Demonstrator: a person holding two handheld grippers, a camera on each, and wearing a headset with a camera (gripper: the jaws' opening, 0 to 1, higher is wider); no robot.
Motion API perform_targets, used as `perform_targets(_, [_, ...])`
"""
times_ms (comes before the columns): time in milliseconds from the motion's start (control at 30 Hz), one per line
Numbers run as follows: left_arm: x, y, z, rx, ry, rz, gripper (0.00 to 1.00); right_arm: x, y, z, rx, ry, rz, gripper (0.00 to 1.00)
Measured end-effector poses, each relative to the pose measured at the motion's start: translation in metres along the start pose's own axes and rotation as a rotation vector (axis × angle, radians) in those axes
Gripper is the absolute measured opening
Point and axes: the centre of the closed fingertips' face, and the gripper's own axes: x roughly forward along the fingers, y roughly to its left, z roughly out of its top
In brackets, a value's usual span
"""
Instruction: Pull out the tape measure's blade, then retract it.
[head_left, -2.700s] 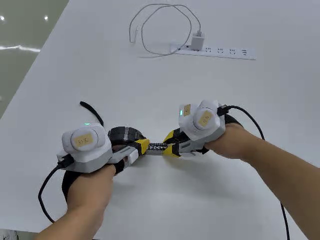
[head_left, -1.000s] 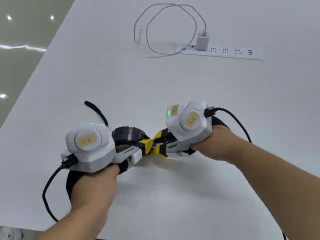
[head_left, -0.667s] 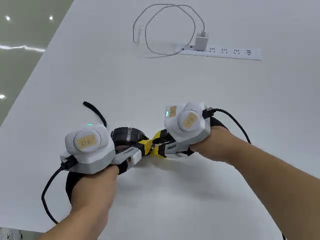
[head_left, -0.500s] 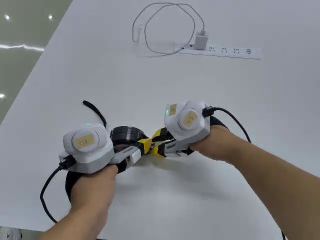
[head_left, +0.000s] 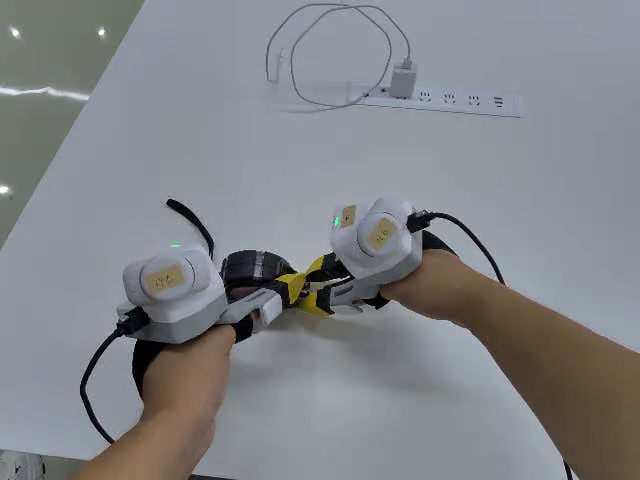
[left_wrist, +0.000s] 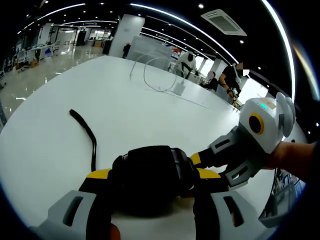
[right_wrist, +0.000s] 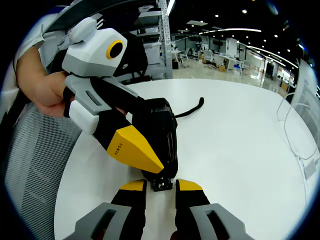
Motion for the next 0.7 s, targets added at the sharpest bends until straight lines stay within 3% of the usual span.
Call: perform_targets(700, [-0.0020, 0.0010, 0.0033, 0.057, 0.001, -0.024, 0.65, -0.0084, -0.0006, 0.0028, 0.034, -0.037, -0.021, 0.24])
